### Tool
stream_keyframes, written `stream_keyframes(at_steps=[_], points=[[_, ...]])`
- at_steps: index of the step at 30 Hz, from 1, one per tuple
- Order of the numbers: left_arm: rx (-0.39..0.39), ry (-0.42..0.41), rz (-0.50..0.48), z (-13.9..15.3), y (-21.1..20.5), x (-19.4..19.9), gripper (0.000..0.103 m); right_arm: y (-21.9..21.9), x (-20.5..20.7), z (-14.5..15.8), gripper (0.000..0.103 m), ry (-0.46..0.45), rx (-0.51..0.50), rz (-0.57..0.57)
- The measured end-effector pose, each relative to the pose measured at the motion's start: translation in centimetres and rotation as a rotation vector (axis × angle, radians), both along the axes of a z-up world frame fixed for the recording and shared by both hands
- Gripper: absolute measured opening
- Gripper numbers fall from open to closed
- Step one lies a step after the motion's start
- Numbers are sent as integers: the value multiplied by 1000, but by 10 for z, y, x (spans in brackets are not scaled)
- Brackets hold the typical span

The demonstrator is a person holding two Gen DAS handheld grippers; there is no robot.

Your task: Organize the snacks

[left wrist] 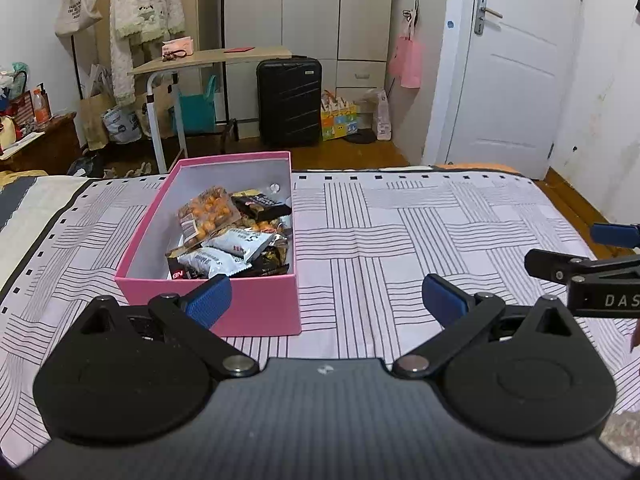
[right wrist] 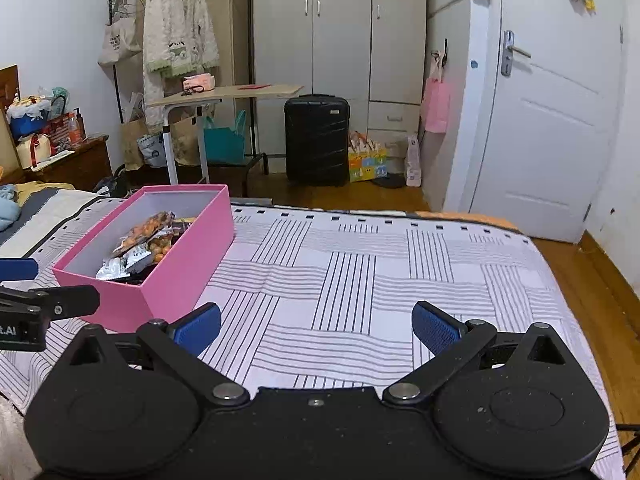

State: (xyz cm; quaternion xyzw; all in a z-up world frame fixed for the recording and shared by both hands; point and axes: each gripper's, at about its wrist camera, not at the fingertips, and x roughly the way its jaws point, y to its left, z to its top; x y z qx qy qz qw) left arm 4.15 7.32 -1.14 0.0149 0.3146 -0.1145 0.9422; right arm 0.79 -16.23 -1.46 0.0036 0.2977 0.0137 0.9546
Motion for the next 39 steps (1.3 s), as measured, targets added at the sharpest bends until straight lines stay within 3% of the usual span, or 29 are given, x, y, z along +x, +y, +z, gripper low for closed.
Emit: stream_keyframes(at_steps=[15,39], points=[[72,34,22,-14,-8,7,103,-1,1,-5,103,6,-10,-11],[57,32,43,-12,-5,4,103,-2,-2,-7,103,0,-21,-37]])
